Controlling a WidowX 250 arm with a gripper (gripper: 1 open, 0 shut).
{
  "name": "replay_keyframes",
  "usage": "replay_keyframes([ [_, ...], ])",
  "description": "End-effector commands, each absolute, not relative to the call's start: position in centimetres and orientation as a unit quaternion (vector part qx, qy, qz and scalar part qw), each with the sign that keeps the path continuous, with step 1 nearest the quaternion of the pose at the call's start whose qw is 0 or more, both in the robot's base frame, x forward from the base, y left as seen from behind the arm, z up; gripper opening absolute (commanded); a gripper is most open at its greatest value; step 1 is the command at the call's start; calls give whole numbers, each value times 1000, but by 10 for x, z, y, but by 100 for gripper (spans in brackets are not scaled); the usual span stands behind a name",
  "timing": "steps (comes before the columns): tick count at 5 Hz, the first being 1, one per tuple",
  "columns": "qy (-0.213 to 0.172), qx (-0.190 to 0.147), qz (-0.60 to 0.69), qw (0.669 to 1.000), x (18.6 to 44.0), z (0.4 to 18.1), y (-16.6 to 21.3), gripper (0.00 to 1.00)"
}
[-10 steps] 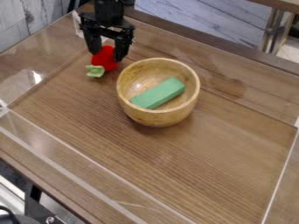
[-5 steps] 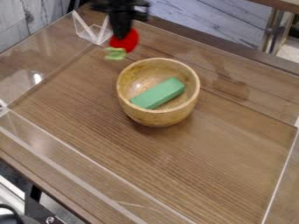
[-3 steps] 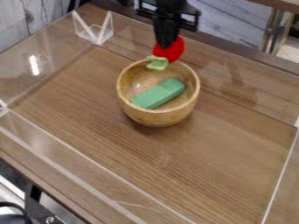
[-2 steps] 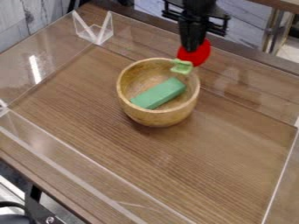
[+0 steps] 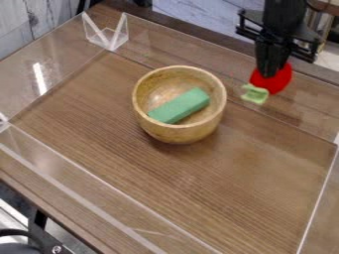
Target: Move the red fruit to the right
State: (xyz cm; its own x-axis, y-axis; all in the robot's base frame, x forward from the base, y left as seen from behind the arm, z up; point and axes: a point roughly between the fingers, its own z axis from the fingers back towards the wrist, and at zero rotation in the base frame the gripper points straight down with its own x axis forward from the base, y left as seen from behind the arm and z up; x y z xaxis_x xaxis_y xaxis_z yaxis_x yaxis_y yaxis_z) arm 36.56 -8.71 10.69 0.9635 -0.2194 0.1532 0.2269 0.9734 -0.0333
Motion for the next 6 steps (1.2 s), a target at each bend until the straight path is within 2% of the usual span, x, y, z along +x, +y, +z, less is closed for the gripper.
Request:
replay_keyframes([
  [1, -99, -28, -105, 989, 372, 109, -101, 0],
  [3, -97, -30, -101, 990, 370, 82, -106, 0],
  [4, -107, -29, -101, 989, 371, 78, -109, 0],
  [6, -134, -21, -115, 984, 371, 85, -117, 0],
])
